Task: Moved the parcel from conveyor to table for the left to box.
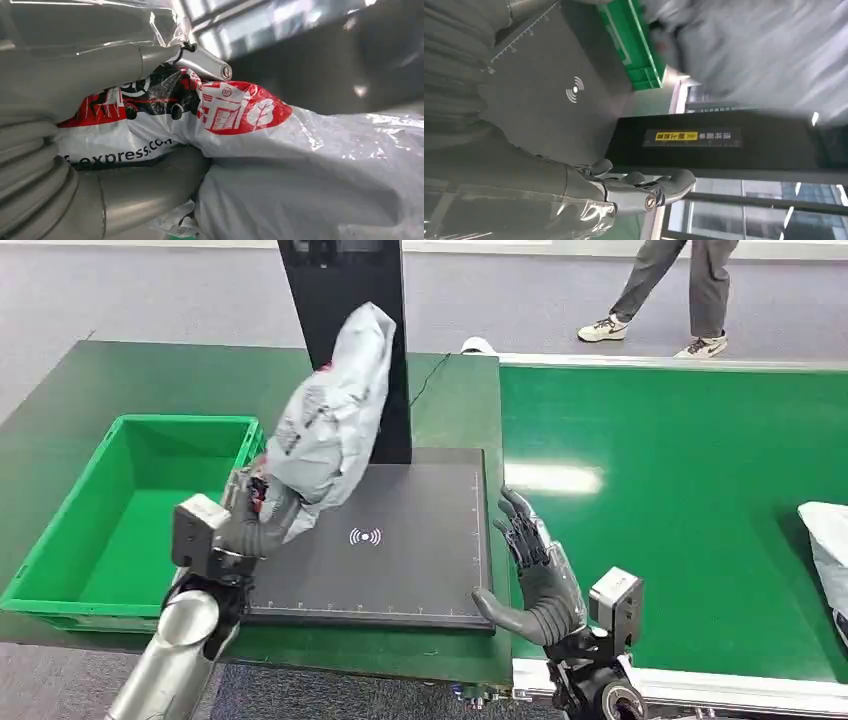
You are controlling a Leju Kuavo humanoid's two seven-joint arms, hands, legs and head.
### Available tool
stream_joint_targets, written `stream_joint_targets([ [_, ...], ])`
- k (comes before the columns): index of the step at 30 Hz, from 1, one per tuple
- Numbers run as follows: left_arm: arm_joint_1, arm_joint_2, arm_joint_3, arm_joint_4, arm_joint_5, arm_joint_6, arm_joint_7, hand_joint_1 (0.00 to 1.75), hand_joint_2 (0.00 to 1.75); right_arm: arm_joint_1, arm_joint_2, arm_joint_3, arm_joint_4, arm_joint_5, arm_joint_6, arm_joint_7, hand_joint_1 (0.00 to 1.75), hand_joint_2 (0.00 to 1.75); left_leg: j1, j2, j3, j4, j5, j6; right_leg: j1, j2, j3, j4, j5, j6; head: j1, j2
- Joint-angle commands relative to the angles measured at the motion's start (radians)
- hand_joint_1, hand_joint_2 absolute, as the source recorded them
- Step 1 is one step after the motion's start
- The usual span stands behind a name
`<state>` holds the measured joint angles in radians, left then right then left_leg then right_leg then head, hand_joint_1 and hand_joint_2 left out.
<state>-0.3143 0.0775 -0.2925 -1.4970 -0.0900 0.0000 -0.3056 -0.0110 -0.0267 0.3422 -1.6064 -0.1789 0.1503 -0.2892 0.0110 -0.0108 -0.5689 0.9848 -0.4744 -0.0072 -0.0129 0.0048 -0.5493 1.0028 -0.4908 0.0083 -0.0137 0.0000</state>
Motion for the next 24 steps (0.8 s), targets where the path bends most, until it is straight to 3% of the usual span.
stream_joint_targets([
  [1,0.042,0.022,0.216,-0.196,-0.040,0.046,0.009,1.68,1.75,0.051,0.021,-0.052,-0.056,0.032,-0.003,0.005,0.00,1.75,0.000,0.003,0.000,0.000,0.000,0.000,0.001,0.002,-0.001,0.000,0.001,-0.001,0.000,0.000],
  [7,0.015,0.030,0.322,-0.133,-0.131,0.067,0.058,1.62,1.75,0.059,0.032,-0.074,-0.056,0.050,0.026,0.004,0.00,1.75,0.000,0.003,0.000,-0.001,0.000,0.000,0.000,0.002,0.000,-0.001,0.001,-0.001,0.000,0.000],
  [10,-0.013,0.043,0.354,-0.071,-0.144,0.055,0.078,1.47,1.75,0.047,0.031,-0.073,-0.044,0.052,0.035,0.005,0.00,1.75,0.000,0.001,0.000,-0.001,0.001,0.000,0.001,0.000,0.000,-0.001,0.001,-0.001,0.000,0.000],
  [13,-0.028,0.050,0.376,-0.008,-0.172,0.054,0.091,1.55,1.75,0.037,0.031,-0.074,-0.036,0.052,0.039,0.005,0.00,1.75,0.000,0.002,0.001,-0.001,0.001,0.000,0.000,0.001,0.000,-0.001,0.001,-0.001,0.000,0.000],
  [16,-0.043,0.073,0.394,0.097,-0.225,0.061,0.113,1.54,1.75,0.029,0.032,-0.076,-0.036,0.052,0.049,0.006,0.00,1.75,0.000,0.001,0.001,-0.001,0.001,0.000,0.000,0.000,0.000,-0.001,0.001,-0.001,0.000,0.000],
  [24,-0.012,0.062,0.466,0.229,-0.237,0.075,0.128,1.64,1.75,0.024,0.046,-0.077,-0.035,0.062,0.072,0.019,0.00,1.75,0.000,0.002,0.002,-0.002,0.001,0.000,0.000,0.001,0.001,-0.001,0.001,-0.001,0.000,0.000],
])
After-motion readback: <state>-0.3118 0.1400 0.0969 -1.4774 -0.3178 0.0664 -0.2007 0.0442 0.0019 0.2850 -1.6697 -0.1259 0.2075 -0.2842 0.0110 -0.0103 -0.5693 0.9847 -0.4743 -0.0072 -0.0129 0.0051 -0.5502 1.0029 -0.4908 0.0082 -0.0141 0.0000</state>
